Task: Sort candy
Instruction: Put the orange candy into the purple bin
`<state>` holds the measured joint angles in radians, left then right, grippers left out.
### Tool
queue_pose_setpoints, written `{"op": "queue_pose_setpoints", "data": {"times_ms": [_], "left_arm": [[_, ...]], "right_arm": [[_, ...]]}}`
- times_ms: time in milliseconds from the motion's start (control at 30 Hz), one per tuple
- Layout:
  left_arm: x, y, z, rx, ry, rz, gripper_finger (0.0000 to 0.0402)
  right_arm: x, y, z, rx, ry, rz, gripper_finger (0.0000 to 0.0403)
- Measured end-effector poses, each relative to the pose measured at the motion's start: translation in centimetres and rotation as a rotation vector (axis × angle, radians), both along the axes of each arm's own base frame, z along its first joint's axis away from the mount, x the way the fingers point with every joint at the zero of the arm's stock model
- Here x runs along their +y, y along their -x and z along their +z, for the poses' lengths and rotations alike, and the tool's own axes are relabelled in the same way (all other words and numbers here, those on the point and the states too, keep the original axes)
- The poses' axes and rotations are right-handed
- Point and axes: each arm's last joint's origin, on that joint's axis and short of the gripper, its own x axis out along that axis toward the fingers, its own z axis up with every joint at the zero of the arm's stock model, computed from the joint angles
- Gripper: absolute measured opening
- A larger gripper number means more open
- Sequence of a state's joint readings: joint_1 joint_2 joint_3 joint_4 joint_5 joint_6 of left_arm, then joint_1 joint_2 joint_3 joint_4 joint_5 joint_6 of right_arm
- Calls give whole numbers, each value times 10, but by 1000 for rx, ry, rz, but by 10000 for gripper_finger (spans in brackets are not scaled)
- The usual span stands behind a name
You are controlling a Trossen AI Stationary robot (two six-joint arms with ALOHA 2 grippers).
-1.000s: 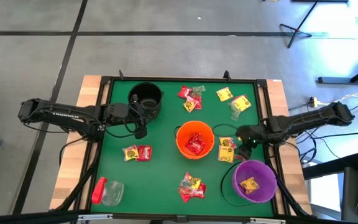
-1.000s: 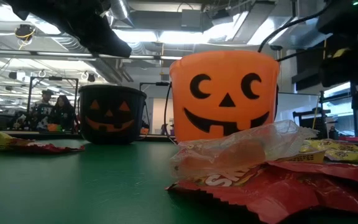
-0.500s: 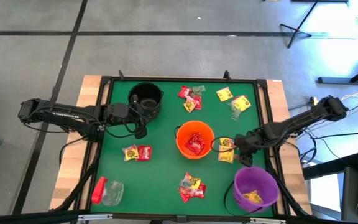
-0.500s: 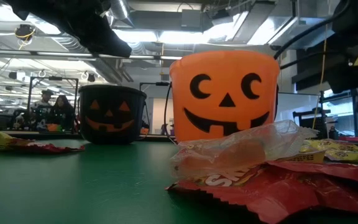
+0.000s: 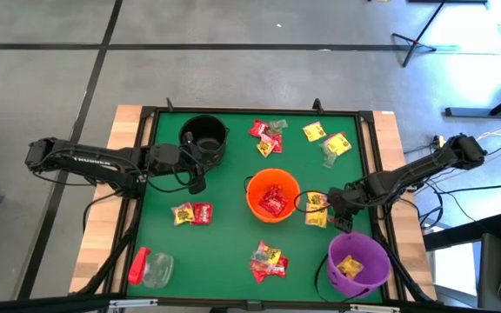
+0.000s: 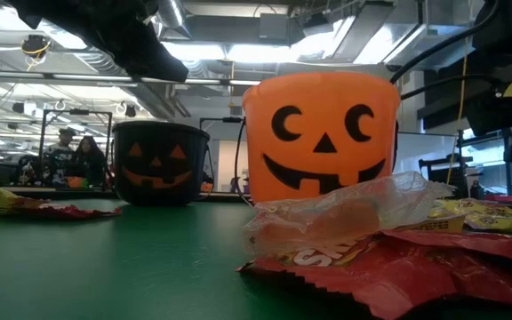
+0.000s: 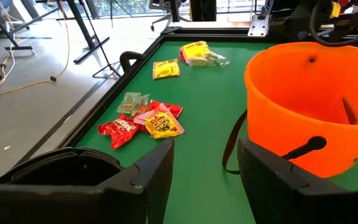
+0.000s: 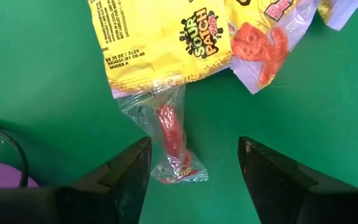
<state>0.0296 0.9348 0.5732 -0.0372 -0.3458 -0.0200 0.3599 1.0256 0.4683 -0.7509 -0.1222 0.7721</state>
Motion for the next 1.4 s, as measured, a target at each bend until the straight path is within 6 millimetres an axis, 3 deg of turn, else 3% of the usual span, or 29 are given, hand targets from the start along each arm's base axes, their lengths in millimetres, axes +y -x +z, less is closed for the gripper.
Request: {"op": "queue_pose_setpoints", "data": {"times_ms": [500,933,1400], "left_arm": [[0,0,0,-2,5,2,167],[0,0,0,-4,9,4,167],[0,0,0,-8,20,8,167]], "right_arm": [[-2,0,0,-22,62,7,237],[-9,9,-3,62,196,-43,237],[-9,7,16,69,254,-48,236]]}}
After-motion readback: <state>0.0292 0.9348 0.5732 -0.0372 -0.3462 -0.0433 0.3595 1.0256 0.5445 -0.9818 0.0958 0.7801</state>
